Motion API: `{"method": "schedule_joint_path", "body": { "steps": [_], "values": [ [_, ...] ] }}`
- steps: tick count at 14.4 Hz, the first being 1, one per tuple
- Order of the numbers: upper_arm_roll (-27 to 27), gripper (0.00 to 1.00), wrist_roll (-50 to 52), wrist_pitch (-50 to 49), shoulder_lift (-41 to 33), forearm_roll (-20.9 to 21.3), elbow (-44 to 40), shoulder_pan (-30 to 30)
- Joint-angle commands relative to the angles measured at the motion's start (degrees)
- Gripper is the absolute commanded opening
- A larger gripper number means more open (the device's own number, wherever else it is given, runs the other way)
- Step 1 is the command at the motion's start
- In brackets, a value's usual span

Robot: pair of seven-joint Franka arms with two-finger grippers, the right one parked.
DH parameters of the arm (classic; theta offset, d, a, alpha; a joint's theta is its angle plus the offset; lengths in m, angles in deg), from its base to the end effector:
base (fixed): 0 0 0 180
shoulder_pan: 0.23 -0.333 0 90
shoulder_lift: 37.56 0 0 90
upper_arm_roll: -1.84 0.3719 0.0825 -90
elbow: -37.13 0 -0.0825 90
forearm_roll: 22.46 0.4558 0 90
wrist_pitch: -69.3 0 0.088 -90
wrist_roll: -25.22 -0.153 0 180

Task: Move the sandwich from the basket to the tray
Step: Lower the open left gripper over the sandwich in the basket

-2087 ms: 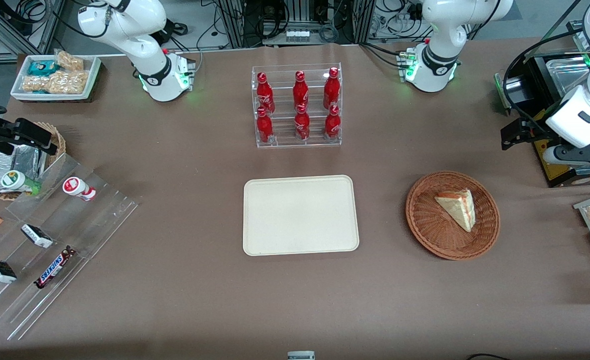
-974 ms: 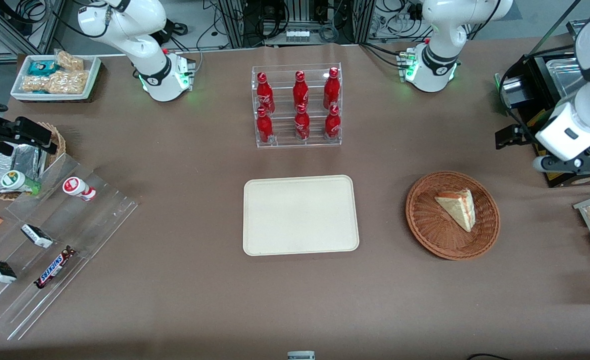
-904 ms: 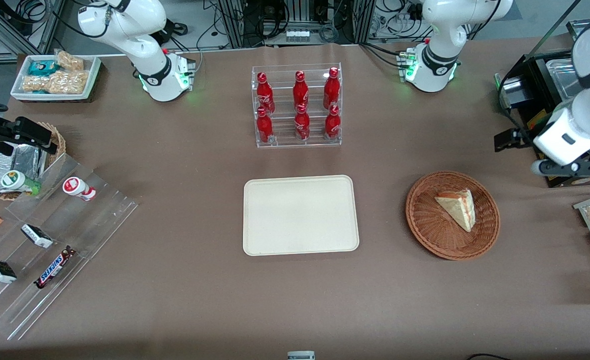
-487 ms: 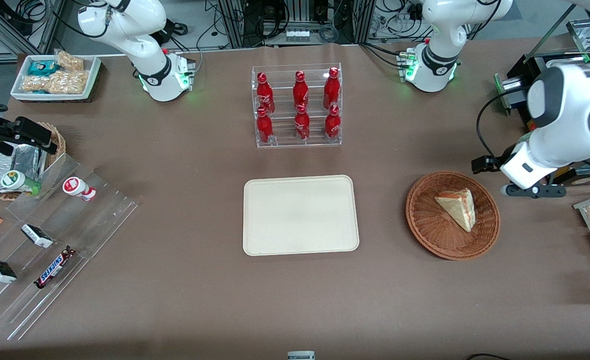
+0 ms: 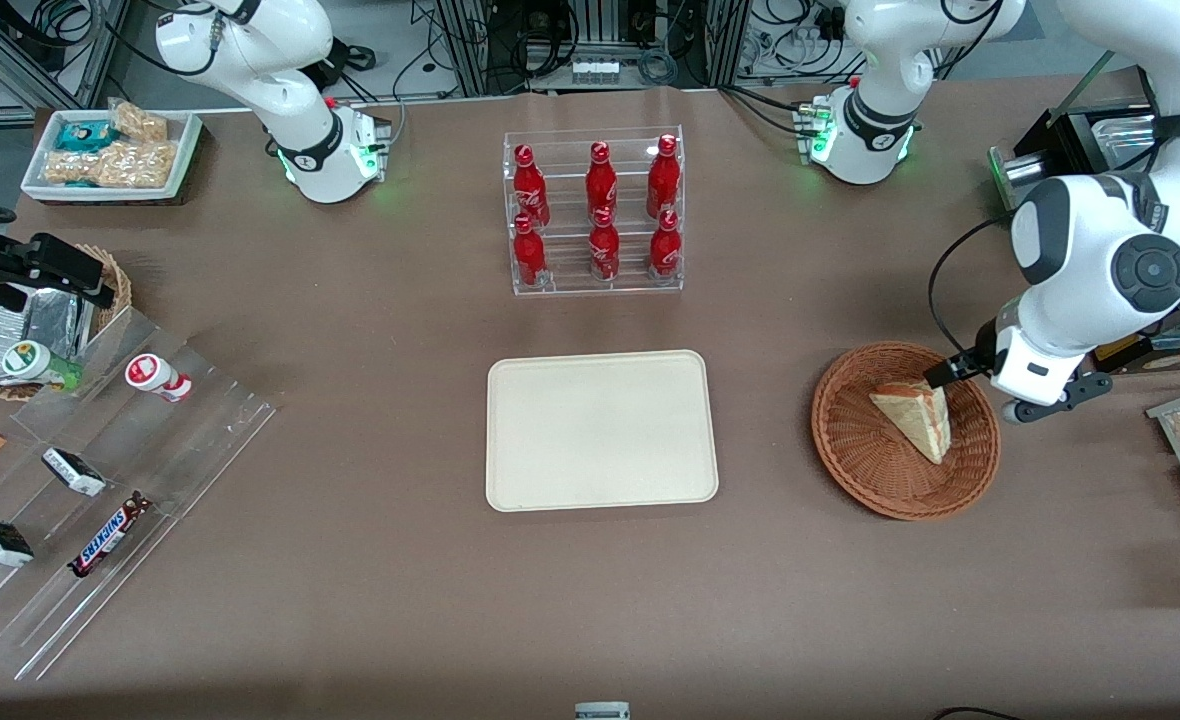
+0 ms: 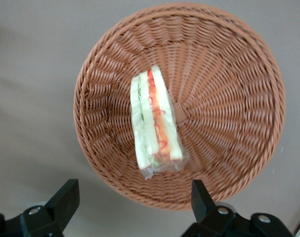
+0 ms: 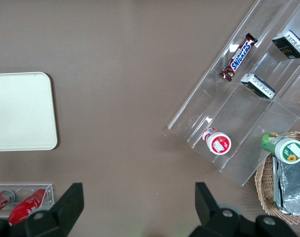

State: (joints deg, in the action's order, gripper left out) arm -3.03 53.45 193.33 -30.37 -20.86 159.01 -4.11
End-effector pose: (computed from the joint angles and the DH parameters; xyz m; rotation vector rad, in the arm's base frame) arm 0.6085 -0.0082 0.3086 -3.0241 -0.7065 0.1268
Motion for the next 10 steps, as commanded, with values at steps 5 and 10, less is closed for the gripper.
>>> {"method": "schedule_joint_path", "body": {
  "steps": [5,10],
  "values": [
    [-0.40,1.00,24.85,9.47,5.81,0.16,0.29,0.28],
    [-0.58,1.00,24.85,9.83,9.94,-0.02,0.29,0.45]
  ]
}}
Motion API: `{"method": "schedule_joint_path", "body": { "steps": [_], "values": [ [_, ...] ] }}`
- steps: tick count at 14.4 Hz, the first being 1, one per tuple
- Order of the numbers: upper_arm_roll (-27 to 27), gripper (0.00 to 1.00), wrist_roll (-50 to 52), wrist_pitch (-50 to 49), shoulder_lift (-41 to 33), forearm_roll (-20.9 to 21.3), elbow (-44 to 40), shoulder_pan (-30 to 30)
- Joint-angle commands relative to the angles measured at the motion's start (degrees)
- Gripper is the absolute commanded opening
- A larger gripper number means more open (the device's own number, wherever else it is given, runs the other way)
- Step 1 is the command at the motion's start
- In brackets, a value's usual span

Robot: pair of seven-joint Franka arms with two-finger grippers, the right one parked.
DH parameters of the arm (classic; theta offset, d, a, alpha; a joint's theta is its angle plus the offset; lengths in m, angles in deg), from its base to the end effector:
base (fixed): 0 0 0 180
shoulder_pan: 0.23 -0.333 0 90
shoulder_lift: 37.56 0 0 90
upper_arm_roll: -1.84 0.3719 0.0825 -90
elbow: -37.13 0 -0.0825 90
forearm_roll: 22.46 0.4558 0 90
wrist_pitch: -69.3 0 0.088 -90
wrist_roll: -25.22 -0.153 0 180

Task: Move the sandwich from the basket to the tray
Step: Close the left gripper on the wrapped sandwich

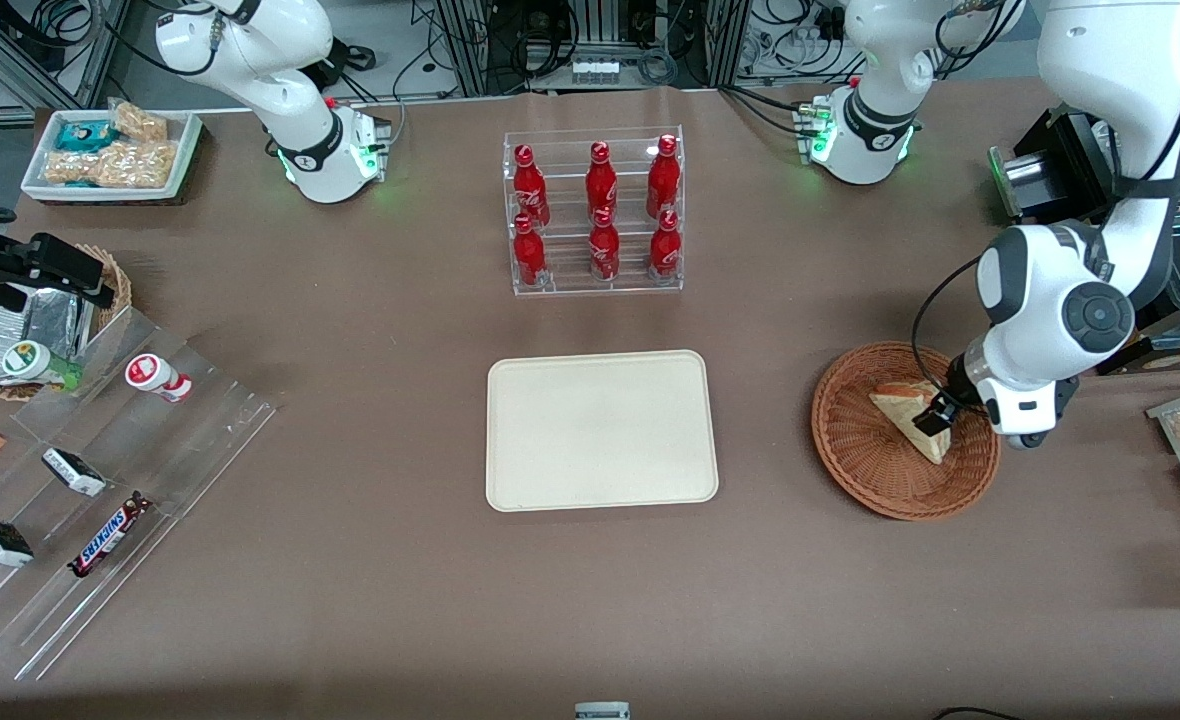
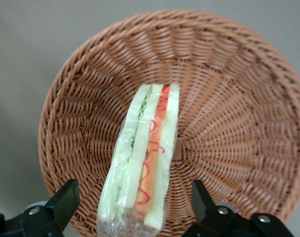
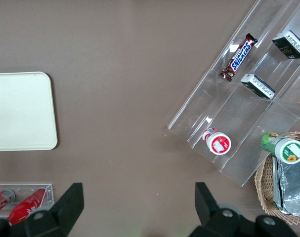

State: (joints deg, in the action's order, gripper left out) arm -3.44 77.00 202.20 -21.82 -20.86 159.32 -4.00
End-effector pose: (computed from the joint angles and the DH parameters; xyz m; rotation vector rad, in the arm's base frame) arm 0.6211 -0.0155 0.2261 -2.8227 -1.2943 0.1238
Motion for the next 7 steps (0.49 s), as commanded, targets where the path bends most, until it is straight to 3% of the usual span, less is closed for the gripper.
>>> {"method": "schedule_joint_path", "body": {
  "steps": [1,3,4,7],
  "values": [
    [-0.17,0.95,1.31,0.96,1.84,-0.10,0.07,0.43],
    [-0.17,0.25,1.40,0.61,1.23,-0.10,0.85,0.60],
    [-0.17,0.10,1.40,0.26,0.71,-0.54,0.69,0.60],
    [-0.34,0.04,1.31,-7.09,-0.53,-0.89,-3.25,0.69]
  ]
}}
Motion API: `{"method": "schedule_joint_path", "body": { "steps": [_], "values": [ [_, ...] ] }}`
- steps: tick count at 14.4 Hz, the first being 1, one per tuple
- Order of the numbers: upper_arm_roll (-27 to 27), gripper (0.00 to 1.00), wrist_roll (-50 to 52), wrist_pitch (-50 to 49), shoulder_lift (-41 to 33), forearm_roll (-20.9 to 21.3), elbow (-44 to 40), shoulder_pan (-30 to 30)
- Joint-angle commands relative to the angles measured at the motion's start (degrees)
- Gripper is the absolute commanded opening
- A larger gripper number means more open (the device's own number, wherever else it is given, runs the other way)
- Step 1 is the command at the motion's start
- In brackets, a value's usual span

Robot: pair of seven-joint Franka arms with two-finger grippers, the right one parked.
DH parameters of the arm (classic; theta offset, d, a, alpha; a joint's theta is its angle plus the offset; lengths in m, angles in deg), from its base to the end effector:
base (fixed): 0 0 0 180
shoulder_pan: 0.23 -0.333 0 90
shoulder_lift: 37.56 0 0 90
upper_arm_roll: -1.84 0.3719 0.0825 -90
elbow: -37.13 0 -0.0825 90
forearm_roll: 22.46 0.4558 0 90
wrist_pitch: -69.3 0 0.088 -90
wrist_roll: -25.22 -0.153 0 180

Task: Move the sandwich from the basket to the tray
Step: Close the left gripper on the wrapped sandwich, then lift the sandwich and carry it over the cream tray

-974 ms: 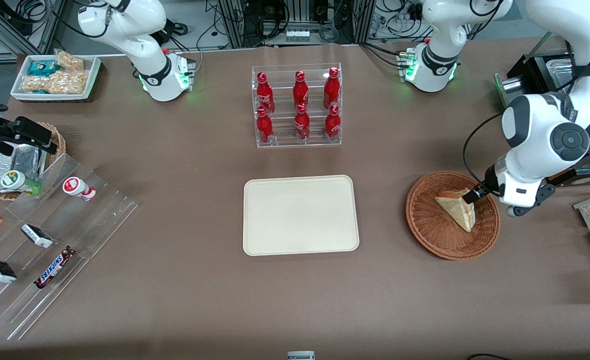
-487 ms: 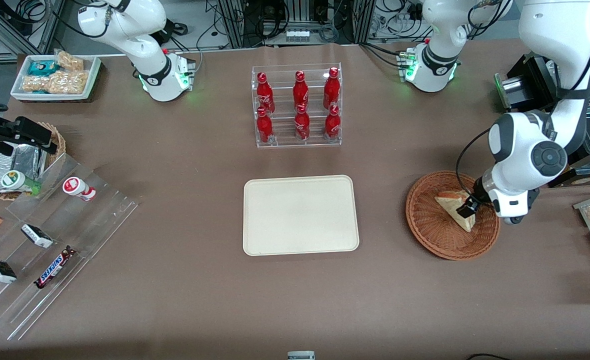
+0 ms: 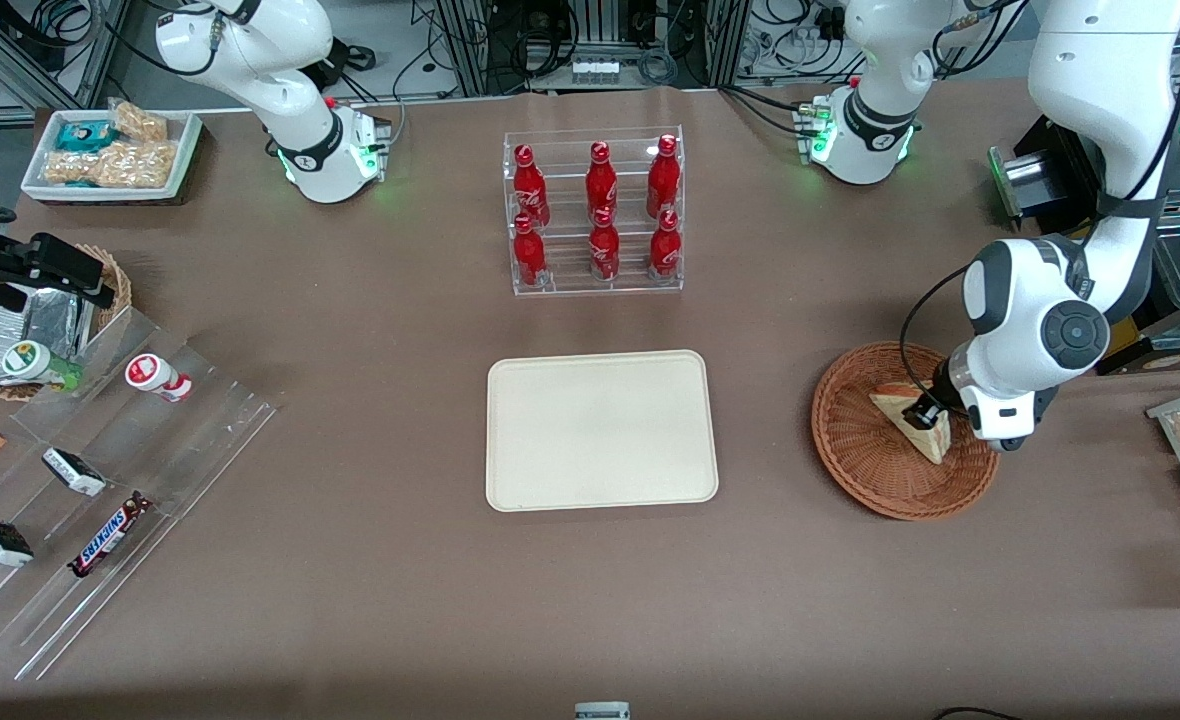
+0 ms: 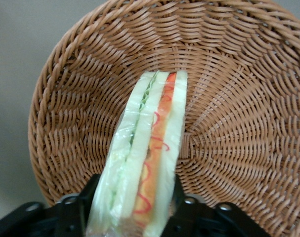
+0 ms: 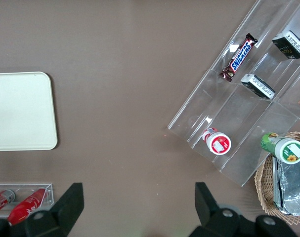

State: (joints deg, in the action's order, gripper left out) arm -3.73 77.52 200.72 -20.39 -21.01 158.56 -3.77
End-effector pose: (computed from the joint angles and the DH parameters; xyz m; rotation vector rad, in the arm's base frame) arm 0.6199 -0.0213 0.2147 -2.8072 -1.2908 0.1780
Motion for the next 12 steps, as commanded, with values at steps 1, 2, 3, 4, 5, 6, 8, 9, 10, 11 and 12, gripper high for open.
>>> {"method": "schedule_joint_path", "body": {
  "steps": [1,2,3,4,5,6,8,9,10,11,12],
  "values": [
    [-0.49,0.04,0.78,-9.22,-2.22,-0.83,-5.04,0.55],
    [-1.63,0.04,0.78,-12.91,-2.14,-0.83,-8.11,0.55],
    [-2.60,0.04,0.78,-15.64,-1.88,-0.83,-10.92,0.55],
    [-4.00,0.04,0.78,-17.67,-1.35,-1.26,-13.82,0.64],
    [-5.49,0.04,0.78,-18.30,-0.65,-2.14,-16.11,0.81],
    [-6.90,0.05,0.61,-18.30,-0.21,-2.32,-17.70,1.51],
    [-8.57,0.04,-0.18,-18.22,1.19,-2.32,-19.64,4.14],
    [-9.19,0.04,-0.01,-18.22,2.51,-2.32,-20.87,6.07],
    [-9.28,0.05,-0.09,-17.87,3.91,-2.32,-21.49,8.52],
    [-9.29,0.05,-0.09,-17.43,4.97,-2.24,-21.93,10.98],
    [-9.29,0.05,-0.18,-16.47,6.55,-2.15,-23.16,13.44]
  ]
}}
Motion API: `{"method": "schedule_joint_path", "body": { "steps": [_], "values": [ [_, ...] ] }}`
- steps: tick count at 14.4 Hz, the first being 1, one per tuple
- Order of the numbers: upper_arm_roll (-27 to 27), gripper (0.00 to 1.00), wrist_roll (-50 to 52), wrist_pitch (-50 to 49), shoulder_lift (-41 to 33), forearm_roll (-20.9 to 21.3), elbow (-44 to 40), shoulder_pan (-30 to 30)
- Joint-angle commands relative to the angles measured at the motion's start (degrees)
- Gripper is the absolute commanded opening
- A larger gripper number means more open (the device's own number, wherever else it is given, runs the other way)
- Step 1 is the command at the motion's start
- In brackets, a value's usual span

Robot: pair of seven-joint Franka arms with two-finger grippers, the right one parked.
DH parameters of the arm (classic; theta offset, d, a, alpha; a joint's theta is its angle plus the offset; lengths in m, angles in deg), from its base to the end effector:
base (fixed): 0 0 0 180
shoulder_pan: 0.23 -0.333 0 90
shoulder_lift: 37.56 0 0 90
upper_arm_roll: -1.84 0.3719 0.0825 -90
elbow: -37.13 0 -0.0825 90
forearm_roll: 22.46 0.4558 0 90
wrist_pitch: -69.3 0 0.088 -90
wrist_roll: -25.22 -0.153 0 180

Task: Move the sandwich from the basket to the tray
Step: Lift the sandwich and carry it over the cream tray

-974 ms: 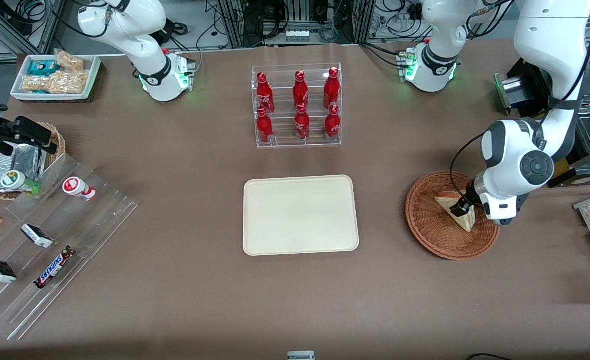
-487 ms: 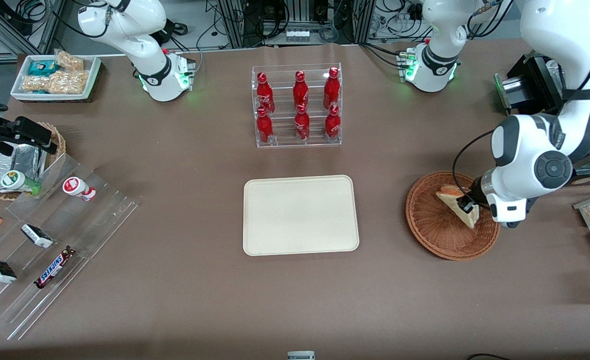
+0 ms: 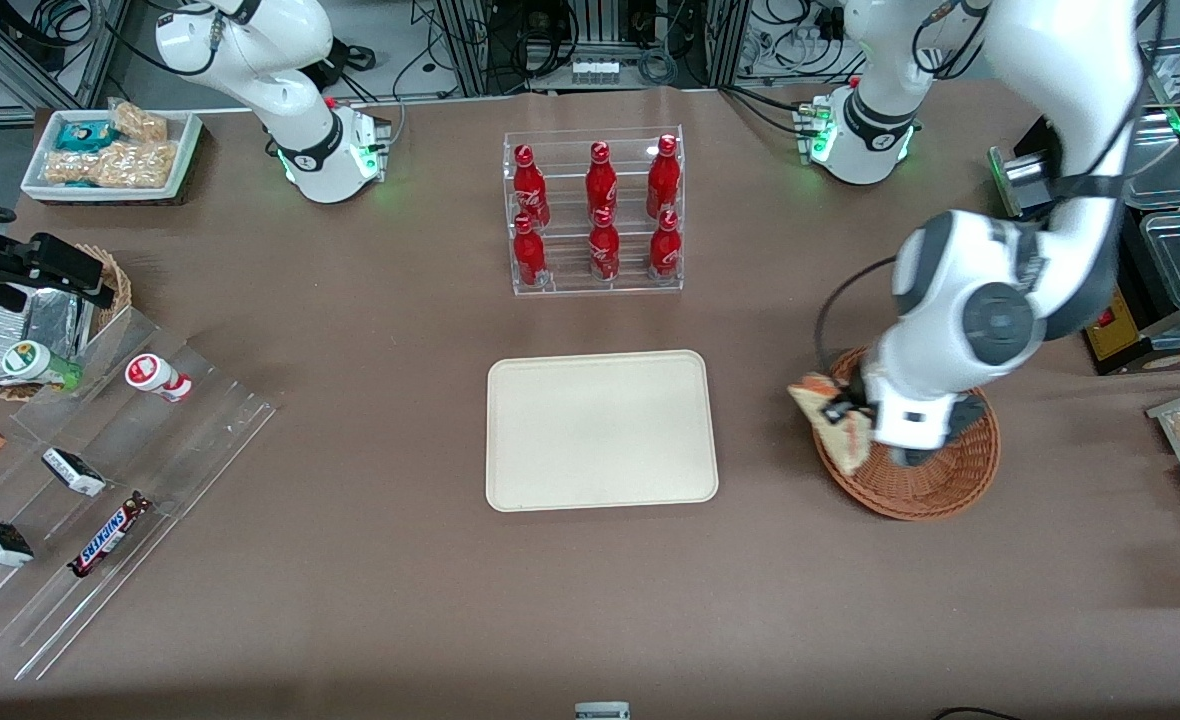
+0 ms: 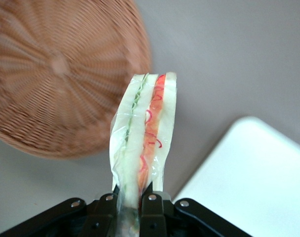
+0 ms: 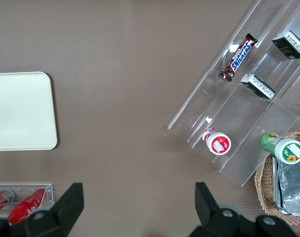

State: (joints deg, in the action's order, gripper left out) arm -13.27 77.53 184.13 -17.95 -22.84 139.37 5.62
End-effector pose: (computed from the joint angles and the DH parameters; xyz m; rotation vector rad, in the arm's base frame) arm 0.6588 -0.2423 0.3304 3.0023 0.8634 -0.2272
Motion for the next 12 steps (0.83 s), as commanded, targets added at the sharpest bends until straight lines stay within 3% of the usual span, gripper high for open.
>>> {"method": "schedule_joint_path", "body": {
  "steps": [1,5,10,12],
  "values": [
    [0.25,0.06,-0.36,0.66,5.60,-0.06,-5.28,5.99],
    [0.25,0.10,-6.33,1.62,12.99,0.21,-13.80,13.03],
    [0.60,0.09,-2.84,11.73,16.42,0.56,-14.96,20.58],
    [0.60,0.09,-0.38,13.32,17.83,3.45,-15.75,22.26]
  ]
}}
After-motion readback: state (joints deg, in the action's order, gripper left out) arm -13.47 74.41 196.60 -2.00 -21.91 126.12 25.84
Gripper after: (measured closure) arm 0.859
